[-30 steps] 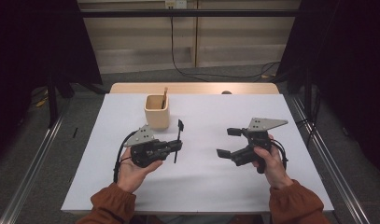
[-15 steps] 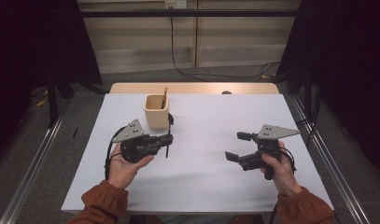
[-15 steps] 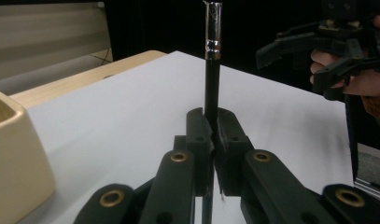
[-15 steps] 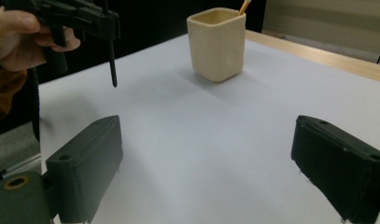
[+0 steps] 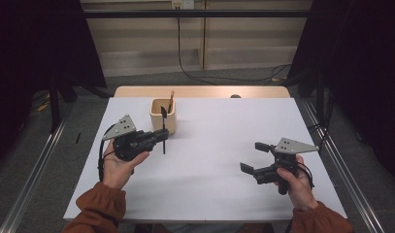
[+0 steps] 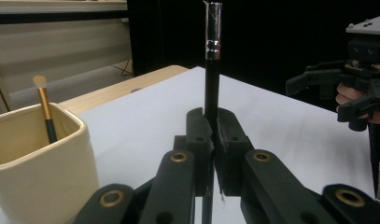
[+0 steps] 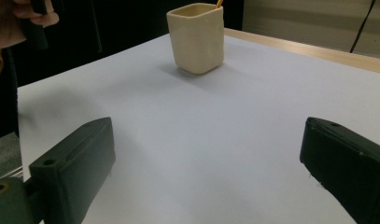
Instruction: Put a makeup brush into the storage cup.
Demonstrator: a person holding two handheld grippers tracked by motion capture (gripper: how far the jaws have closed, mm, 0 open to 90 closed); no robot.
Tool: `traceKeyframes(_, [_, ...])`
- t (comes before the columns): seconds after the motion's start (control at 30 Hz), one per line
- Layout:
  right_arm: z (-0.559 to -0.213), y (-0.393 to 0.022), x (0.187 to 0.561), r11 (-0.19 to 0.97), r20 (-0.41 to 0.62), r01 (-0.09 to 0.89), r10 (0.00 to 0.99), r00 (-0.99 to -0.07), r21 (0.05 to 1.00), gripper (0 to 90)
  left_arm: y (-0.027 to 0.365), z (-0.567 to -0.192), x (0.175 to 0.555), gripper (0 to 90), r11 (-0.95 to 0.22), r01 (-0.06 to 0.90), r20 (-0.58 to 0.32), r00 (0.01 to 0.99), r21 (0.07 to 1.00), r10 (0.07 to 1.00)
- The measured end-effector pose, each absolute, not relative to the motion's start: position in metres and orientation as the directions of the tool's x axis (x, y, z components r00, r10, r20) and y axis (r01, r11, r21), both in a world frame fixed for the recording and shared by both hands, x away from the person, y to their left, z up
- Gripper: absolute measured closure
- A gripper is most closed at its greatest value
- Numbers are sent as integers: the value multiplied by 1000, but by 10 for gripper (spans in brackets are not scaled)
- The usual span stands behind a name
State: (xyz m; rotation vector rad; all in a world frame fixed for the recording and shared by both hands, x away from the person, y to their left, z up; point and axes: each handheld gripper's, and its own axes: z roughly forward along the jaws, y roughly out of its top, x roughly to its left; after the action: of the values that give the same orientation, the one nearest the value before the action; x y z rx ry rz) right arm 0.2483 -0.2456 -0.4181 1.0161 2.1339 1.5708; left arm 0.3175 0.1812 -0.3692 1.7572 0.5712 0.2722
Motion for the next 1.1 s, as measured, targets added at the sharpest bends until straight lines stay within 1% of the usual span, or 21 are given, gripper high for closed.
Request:
traceKeyframes(0.43, [-428,-256,236,127,162,367,732,-662,921,33,192,-353,332,857,-157,225,-107,834,962,542])
traceKeyframes(0.67, [-432,-261,233,122,161,365,738,-656,923,33,198,-347,340,856,-130,222,-113,820,966,562])
traceKeyframes(1.0, [-433,-260,233,95,175,359,741,-648,928,38,200,-342,354,857,-126,216,-103,803,968,587])
traceKeyframes(1.1, [-433,-260,233,95,175,359,742,-647,928,38,200,-341,359,856,-116,222,-112,798,968,592])
